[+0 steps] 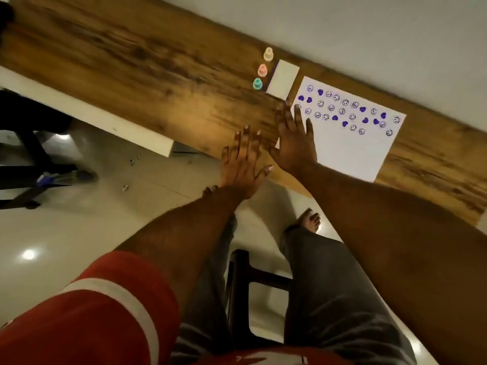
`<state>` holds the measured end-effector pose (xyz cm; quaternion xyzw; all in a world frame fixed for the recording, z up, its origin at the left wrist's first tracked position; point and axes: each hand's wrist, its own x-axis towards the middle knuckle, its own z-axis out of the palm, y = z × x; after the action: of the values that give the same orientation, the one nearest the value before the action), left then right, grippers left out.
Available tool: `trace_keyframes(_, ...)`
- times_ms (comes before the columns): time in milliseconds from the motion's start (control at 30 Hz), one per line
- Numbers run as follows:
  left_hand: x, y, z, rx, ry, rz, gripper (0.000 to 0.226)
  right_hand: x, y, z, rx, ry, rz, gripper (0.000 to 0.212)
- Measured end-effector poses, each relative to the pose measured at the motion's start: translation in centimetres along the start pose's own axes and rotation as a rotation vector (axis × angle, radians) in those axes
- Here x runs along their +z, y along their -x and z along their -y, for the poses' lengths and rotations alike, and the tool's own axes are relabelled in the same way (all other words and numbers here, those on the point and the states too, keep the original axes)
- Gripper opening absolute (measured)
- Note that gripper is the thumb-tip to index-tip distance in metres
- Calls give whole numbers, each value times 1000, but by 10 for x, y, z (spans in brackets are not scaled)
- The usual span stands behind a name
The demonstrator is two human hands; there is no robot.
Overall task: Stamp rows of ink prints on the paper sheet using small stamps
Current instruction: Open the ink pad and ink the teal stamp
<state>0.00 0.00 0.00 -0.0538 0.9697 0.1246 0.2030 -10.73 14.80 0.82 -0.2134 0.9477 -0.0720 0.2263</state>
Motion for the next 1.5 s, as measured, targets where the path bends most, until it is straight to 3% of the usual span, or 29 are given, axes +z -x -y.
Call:
trace_keyframes(200,30,-40,13,1,49,-85,93,20,-60,-21,35,38,-218,85)
trace_keyframes(467,76,-52,25,47,55,-374,106,34,-85,-39,29,113,-424,62)
trace_keyframes(767,87,-50,27,69,83,-485,105,15,-84,-31,38,261,-392,54)
trace_keyframes(1000,61,-40,30,-51,466,-426,120,16,-35,9,-23,304,-246,47)
trace_keyframes(1300,60,-29,43,-182,382,-426,91,54,10,38,-119,346,-168,54)
trace_keyframes(1500,60,-18,54,-164,338,-432,87,58,14,36,-226,320,-160,51)
